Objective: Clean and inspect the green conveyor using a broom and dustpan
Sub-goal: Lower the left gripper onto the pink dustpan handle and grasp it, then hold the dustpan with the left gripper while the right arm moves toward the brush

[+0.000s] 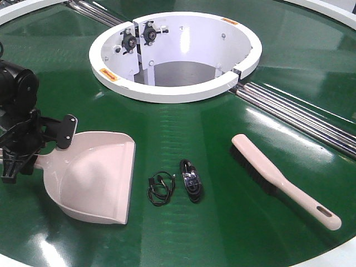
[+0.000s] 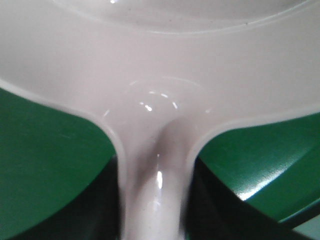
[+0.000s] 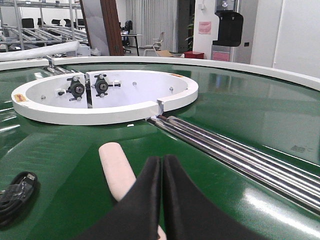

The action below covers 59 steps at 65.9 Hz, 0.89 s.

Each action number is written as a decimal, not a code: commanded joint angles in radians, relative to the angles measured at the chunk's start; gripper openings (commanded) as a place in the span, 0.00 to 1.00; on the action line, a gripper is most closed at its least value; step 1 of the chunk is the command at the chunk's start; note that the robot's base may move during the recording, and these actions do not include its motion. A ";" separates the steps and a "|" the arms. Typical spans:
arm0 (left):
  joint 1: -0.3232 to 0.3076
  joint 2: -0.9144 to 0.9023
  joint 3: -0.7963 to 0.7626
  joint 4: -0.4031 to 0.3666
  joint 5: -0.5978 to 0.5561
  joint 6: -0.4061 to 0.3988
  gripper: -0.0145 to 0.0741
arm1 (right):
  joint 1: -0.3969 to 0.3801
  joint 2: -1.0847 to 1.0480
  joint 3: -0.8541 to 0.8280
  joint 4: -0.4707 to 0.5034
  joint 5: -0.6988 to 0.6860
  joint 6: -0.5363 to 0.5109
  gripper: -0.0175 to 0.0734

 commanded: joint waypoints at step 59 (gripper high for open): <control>-0.164 -0.050 -0.029 0.099 0.074 -0.132 0.15 | -0.003 -0.010 0.002 -0.009 -0.075 -0.001 0.18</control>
